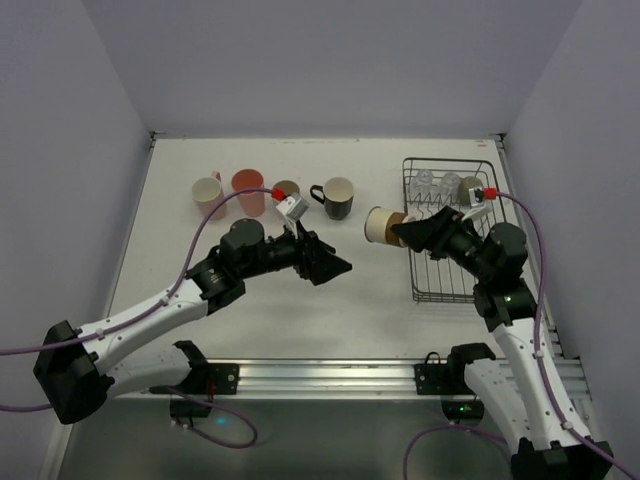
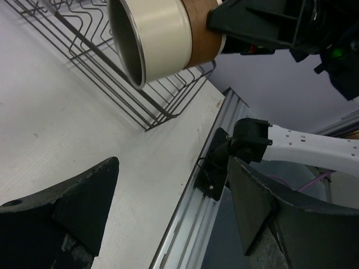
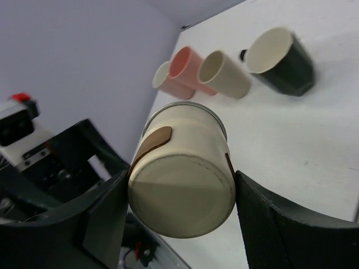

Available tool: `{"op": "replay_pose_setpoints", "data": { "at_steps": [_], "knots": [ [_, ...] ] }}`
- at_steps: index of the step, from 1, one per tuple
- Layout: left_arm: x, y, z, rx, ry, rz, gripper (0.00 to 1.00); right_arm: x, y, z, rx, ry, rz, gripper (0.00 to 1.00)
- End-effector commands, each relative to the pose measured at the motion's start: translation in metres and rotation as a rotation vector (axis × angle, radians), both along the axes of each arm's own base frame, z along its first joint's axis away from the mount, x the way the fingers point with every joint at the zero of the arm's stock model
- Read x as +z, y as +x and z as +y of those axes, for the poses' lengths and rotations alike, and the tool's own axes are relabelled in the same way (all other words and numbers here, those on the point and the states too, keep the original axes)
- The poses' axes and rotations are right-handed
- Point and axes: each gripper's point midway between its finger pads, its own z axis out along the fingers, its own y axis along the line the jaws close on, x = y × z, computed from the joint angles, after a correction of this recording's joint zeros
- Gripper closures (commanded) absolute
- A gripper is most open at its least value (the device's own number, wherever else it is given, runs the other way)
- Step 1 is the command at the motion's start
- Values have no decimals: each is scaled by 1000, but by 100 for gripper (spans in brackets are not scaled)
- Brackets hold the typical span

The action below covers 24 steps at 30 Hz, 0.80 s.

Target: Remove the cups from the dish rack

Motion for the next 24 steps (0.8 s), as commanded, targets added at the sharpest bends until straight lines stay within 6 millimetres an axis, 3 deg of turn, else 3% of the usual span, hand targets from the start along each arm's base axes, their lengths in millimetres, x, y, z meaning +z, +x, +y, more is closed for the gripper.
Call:
{"op": "replay_pose_setpoints", "data": {
  "at_steps": [1,5,14,17,18,19,20,21,22,24],
  "knots": [
    [46,2,-18,-54,-148,-43,18,40,-30,35,261,138,-157,64],
    [39,6,-24,-58,-163,-1,20,41,-43,47,381,178,-153,64],
    [45,6,-23,-45,-233,-14,29,17,-54,74,528,213,-80,64],
    [47,5,-23,-46,-250,-17,47,8,-56,81,550,226,-62,64],
    [47,5,-22,-43,-253,-19,69,8,-55,82,552,234,-63,63],
    [48,7,-20,-31,-254,-22,78,6,-54,83,552,237,-59,62],
    [45,7,-19,-20,-248,-18,93,3,-54,83,551,238,-51,58],
    [46,8,-17,-9,-244,-22,98,1,-53,84,552,240,-45,51],
    [47,11,-14,18,-240,-34,100,0,-51,84,545,241,-47,32],
    [40,18,-9,67,-184,-26,100,-3,-46,83,517,236,-50,13]
  ]
}}
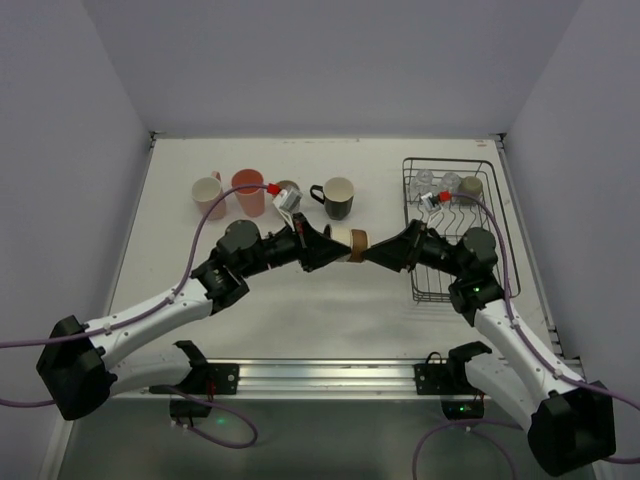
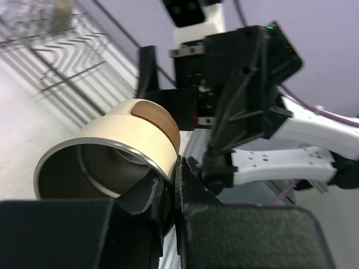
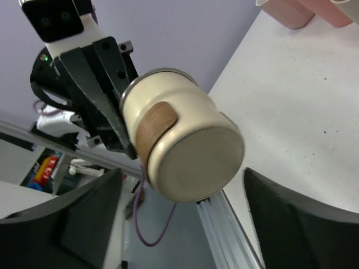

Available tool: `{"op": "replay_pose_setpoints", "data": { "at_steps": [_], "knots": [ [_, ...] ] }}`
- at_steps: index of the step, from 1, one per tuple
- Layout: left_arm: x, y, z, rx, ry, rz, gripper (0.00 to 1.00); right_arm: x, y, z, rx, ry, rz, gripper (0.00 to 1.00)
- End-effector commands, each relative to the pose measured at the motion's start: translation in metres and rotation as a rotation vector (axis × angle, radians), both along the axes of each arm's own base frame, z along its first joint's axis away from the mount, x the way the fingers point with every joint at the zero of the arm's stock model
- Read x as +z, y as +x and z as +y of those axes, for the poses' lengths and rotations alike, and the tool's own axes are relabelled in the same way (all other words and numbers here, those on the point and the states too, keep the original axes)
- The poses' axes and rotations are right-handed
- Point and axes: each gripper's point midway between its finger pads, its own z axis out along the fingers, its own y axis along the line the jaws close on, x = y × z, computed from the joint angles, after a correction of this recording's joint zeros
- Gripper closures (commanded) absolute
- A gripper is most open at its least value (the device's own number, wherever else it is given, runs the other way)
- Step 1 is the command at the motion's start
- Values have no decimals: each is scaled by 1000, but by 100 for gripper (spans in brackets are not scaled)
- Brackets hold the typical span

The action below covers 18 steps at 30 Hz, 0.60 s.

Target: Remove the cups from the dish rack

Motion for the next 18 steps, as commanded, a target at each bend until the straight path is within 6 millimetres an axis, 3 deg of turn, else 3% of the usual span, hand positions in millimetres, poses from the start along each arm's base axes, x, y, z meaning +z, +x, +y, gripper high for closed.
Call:
{"op": "replay_pose_setpoints", "data": {
  "at_steps": [1,4,5,7,9,10,15,18],
  "knots": [
    [-17,30,20,198,135,-20,100,0,5,1,-32,9,-11,1],
    [-25,57,45,376,286,-40,100,-12,18,-7,-134,-53,4,1],
    [-54,56,60,409,427,24,100,-6,25,-12,-197,-68,-21,1],
    [-81,67,90,520,631,72,100,-23,31,-23,-270,-162,-10,1],
    [-102,74,115,594,769,128,100,-25,42,-38,-383,-232,-49,1],
    [-123,75,134,629,884,174,100,-34,41,-43,-401,-268,-24,1],
    [-174,92,193,703,1050,333,100,-49,41,-51,-426,-346,-14,1],
    [-189,104,220,750,1114,389,100,-55,39,-51,-415,-361,-15,1]
  ]
}}
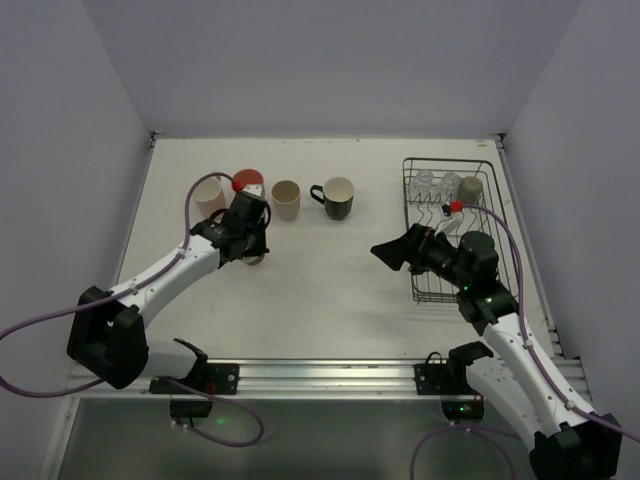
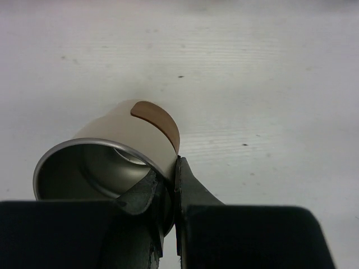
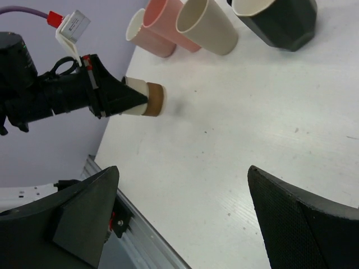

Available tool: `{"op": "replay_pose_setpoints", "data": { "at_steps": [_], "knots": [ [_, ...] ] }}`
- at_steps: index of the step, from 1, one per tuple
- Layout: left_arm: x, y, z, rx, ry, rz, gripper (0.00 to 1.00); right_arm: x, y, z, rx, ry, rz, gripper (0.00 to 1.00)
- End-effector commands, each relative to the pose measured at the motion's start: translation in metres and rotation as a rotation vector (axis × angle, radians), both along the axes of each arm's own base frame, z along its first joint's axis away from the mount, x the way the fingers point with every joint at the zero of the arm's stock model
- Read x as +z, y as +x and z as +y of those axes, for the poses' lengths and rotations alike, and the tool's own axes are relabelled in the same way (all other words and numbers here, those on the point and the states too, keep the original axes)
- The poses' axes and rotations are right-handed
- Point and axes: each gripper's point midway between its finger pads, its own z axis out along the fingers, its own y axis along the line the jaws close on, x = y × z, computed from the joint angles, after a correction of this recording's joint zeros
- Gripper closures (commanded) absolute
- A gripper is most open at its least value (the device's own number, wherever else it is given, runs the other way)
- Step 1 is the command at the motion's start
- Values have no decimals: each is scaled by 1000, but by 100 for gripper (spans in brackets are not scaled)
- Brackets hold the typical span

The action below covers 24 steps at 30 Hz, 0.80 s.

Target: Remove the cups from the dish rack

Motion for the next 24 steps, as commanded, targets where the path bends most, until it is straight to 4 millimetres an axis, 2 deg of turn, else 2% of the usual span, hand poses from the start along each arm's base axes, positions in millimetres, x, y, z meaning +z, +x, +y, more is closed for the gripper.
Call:
{"op": "replay_pose_setpoints", "data": {
  "at_steps": [1,4,6,7,10,12,13,16,17,19,22,23,24],
  "knots": [
    [-12,6,44,62,147,54,100,-7,3,-8,-29,-73,-10,1],
    [-19,23,65,121,204,79,100,-10,1,-9,-28,-77,-11,1],
    [-34,29,70,122,241,125,100,-12,-1,-9,-28,-77,-11,1],
    [-34,33,70,124,244,128,99,-13,-1,-10,-30,-78,-13,1],
    [-45,41,74,130,275,156,91,-17,-3,-12,-37,-93,-11,1],
    [-51,43,79,138,304,175,82,-20,-2,-14,-43,-106,-7,1],
    [-51,45,81,143,314,175,73,-21,-1,-14,-45,-111,-8,1],
    [-55,45,89,157,361,186,63,-22,3,-17,-62,-123,-5,1],
    [-55,44,90,157,369,187,56,-23,4,-17,-65,-134,-6,1],
    [-51,45,91,162,371,176,49,-19,8,-20,-87,-146,-8,1],
    [-35,49,88,166,339,126,33,-13,14,-25,-123,-166,-12,1],
    [-29,50,86,164,322,109,30,-11,16,-27,-133,-173,-17,1],
    [-14,53,82,159,286,67,26,-13,18,-29,-145,-184,-4,1]
  ]
}}
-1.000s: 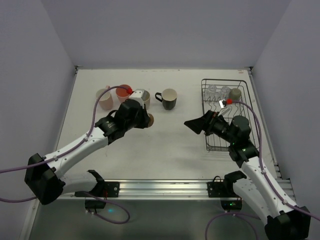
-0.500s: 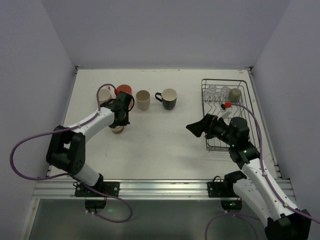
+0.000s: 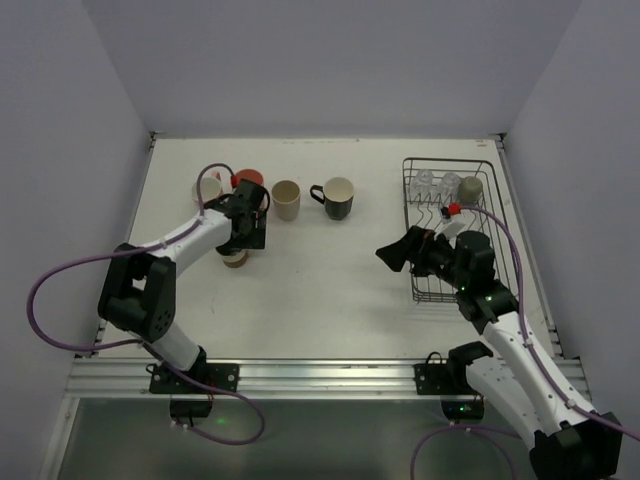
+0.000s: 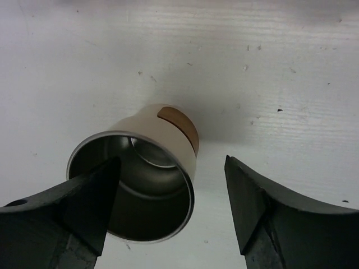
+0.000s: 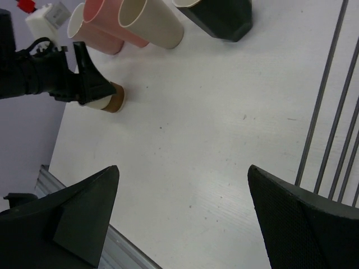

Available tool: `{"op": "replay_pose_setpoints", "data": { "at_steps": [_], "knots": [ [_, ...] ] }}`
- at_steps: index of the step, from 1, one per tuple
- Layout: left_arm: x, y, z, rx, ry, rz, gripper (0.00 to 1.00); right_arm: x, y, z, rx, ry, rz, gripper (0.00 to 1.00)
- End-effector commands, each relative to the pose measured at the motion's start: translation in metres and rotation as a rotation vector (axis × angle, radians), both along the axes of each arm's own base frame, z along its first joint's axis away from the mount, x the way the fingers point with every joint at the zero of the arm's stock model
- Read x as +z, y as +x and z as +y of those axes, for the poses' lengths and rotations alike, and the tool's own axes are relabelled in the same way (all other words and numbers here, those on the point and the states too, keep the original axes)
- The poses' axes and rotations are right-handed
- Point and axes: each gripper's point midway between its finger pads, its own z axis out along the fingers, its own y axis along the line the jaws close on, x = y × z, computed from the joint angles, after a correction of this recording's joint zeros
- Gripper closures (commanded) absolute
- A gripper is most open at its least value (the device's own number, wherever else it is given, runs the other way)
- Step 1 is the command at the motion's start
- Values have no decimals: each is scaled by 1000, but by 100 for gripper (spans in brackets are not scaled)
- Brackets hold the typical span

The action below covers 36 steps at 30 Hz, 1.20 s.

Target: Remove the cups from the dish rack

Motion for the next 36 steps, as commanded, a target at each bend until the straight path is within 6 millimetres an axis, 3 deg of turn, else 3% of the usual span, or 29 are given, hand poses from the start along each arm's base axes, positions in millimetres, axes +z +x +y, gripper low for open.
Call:
{"op": "replay_pose_setpoints", "data": {
  "at_steps": [1,5,7,8,9,12,14,15,16,18,19,20,21,23,30,32,33,34,36],
  "knots": [
    [58,20,-5,2,-64,-172,20,24,17,-12,-83,-48,-61,1],
    [115,21,-24,-70,-211,-326,9,25,34,-33,-213,-107,-47,3],
    [137,20,-35,-116,-280,-399,7,26,47,-46,-297,-153,-40,11],
    [157,15,-39,-150,-325,-457,7,24,50,-49,-315,-170,-31,12],
    [163,10,-53,-211,-395,-485,6,33,57,-55,-353,-185,-43,16],
    [195,-14,-74,-352,-534,-599,5,30,86,-85,-498,-289,-8,29],
    [188,-28,-84,-428,-586,-591,4,32,99,-97,-545,-321,10,33],
    [188,-34,-86,-454,-600,-594,4,46,111,-109,-588,-315,-4,36],
    [192,-41,-87,-477,-612,-610,4,35,122,-115,-601,-337,38,39],
    [185,-52,-88,-519,-619,-602,4,45,142,-131,-655,-346,41,43],
    [191,-57,-87,-535,-617,-626,4,27,154,-135,-653,-381,94,43],
    [186,-61,-87,-538,-622,-622,4,22,160,-137,-652,-399,127,44],
    [187,-64,-88,-548,-630,-629,4,33,173,-140,-667,-408,110,45],
    [190,-71,-97,-594,-654,-644,4,19,196,-139,-652,-443,160,46],
    [188,-80,-106,-631,-593,-630,4,-22,248,-148,-661,-570,256,46],
    [186,-79,-105,-624,-581,-627,4,-31,260,-144,-640,-577,279,42],
    [186,-80,-106,-627,-582,-626,4,-24,263,-143,-642,-571,268,42],
    [186,-79,-107,-629,-580,-623,4,-37,266,-141,-624,-577,297,38],
    [185,-79,-107,-629,-579,-618,4,-38,272,-140,-620,-579,298,34]
  ]
}}
